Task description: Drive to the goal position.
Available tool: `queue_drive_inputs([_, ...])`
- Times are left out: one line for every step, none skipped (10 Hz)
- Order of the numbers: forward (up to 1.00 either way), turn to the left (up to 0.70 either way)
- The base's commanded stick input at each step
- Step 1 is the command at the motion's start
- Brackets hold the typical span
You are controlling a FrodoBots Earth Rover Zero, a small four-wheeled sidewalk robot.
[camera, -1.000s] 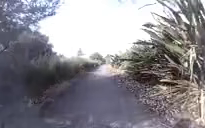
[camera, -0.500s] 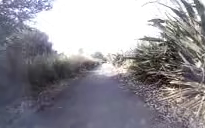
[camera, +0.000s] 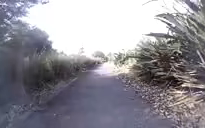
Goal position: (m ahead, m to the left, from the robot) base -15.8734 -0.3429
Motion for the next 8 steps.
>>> queue_drive_inputs([0.45, 0.0])
queue_drive_inputs([0.45, 0.0])
queue_drive_inputs([0.45, 0.0])
queue_drive_inputs([0.45, 0.0])
queue_drive_inputs([0.45, 0.0])
queue_drive_inputs([0.45, 0.0])
queue_drive_inputs([0.45, 0.0])
queue_drive_inputs([0.45, 0.0])
